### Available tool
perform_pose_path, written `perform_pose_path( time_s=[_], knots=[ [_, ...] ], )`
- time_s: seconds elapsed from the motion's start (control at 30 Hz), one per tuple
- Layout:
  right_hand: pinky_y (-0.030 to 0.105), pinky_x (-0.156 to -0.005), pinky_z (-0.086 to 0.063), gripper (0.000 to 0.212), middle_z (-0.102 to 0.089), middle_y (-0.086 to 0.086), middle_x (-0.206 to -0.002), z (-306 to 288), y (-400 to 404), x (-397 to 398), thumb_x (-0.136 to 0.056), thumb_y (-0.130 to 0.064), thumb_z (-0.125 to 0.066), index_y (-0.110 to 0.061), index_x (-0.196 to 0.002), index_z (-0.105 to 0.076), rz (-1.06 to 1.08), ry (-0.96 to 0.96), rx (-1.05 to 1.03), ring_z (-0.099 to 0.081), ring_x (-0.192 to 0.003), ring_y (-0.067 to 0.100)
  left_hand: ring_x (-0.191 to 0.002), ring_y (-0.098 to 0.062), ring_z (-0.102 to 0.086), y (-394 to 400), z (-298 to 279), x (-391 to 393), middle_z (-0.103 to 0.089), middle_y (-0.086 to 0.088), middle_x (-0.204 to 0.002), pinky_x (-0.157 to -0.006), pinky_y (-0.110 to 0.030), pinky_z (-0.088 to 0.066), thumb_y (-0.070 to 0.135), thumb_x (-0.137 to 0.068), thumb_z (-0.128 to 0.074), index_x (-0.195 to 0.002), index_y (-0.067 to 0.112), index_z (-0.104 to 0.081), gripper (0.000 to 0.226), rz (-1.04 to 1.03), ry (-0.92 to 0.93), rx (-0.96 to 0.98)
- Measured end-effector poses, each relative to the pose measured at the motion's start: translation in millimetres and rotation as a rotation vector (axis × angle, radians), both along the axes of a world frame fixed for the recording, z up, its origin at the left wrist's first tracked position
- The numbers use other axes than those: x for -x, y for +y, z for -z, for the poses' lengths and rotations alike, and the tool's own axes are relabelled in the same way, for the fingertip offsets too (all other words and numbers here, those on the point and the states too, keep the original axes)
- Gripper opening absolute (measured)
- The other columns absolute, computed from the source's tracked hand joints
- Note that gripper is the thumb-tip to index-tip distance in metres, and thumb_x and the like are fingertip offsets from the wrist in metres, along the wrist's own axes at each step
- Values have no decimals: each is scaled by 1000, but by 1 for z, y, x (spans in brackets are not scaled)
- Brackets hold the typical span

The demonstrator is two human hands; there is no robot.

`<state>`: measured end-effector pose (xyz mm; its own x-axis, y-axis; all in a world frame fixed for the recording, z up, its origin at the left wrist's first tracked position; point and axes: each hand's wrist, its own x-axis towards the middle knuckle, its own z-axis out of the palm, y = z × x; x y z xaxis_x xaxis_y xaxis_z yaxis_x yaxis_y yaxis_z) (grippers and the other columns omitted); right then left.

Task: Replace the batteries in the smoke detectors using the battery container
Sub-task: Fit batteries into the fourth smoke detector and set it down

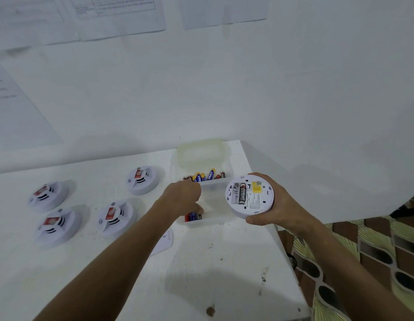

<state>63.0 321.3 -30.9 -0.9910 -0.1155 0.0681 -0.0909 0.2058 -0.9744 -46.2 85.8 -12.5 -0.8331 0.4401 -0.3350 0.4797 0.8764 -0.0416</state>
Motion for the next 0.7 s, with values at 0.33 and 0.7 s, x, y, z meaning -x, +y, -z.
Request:
perform_pose_path(
  time_s=[0.33, 0.7],
  knots=[
    [25, -88, -54, 88, -63, -6, -122, 7, 7, -3, -52, -9, -88, -22, -130, -50, 22, -9, 5, -59, -116, 12, -78, -17, -57, 14, 0, -3, -61, 0, -89, -68, -29, -44, 50, -89, -59, -101, 13, -68, 40, -11, -1, 74],
    [25, -89, -53, 91, -62, -10, -121, 4, 5, -1, -48, -25, -90, -25, -130, -50, 11, -13, 5, -58, -117, 12, -80, -10, -58, 15, 8, -7, -67, 0, -105, -74, -20, -45, 33, -89, -65, -109, 18, -67, 25, -71, -91, -322]
  ],
)
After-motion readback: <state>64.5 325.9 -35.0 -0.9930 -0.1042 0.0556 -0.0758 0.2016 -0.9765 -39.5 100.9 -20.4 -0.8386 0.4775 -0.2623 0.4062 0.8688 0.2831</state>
